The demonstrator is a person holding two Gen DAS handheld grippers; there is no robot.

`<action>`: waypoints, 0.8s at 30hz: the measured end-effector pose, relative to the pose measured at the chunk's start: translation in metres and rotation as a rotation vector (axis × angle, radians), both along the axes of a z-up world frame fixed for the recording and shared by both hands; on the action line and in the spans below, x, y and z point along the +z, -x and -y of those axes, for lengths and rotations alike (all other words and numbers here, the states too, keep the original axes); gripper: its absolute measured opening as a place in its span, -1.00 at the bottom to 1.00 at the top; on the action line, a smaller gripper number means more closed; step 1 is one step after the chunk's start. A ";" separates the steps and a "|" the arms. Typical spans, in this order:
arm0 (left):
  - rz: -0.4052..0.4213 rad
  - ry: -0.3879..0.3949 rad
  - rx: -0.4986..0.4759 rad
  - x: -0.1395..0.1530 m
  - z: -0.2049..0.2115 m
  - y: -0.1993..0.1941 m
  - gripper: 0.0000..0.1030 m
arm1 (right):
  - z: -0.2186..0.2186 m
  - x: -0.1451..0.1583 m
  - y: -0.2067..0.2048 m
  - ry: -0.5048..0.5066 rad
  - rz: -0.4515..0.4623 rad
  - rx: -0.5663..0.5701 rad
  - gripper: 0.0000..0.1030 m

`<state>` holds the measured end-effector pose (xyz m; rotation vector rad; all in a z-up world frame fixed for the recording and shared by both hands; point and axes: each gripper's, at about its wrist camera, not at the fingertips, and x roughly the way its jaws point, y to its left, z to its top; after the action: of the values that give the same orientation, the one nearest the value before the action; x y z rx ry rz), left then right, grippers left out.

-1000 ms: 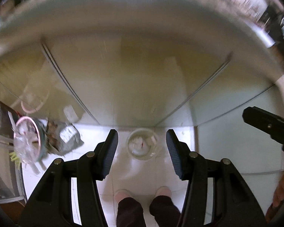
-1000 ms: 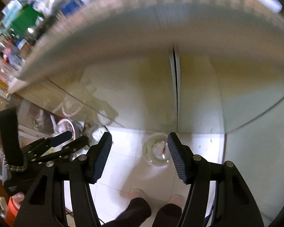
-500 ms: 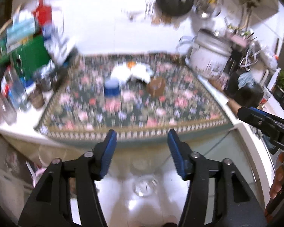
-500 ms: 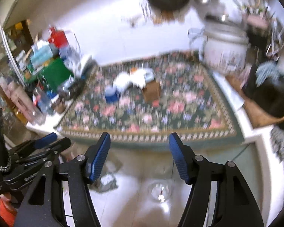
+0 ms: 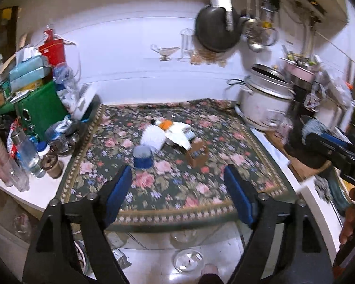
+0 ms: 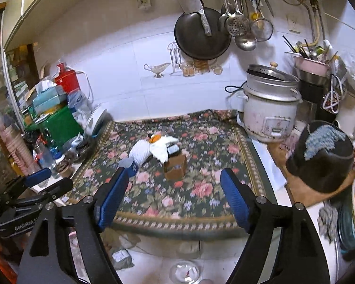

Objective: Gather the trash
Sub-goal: 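Raise both tools back toward the counter items, then grasp the clear plastic container with the left tool while the right tool grasps the cardboard box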

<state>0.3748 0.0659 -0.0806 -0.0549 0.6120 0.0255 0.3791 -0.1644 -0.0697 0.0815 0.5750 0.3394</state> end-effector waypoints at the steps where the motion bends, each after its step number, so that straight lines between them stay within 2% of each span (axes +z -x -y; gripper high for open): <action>1: 0.001 0.002 0.021 0.001 0.000 -0.008 0.63 | 0.003 -0.001 -0.014 -0.005 -0.010 0.020 0.52; 8: -0.043 0.010 0.156 0.001 -0.008 -0.062 0.65 | 0.012 -0.008 -0.081 0.014 -0.084 0.140 0.53; 12: -0.069 0.031 0.252 -0.012 -0.018 -0.087 0.66 | 0.010 -0.020 -0.111 0.038 -0.110 0.197 0.53; 19: -0.179 0.054 0.310 -0.046 -0.043 -0.129 0.66 | -0.011 -0.049 -0.158 0.026 -0.228 0.274 0.53; 24: -0.278 0.068 0.292 -0.085 -0.068 -0.169 0.66 | -0.035 -0.080 -0.184 0.071 -0.308 0.253 0.53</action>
<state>0.5438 0.1342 -0.1653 -0.2088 0.8785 0.2993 0.5631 -0.1297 -0.1493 -0.0087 0.9049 0.5572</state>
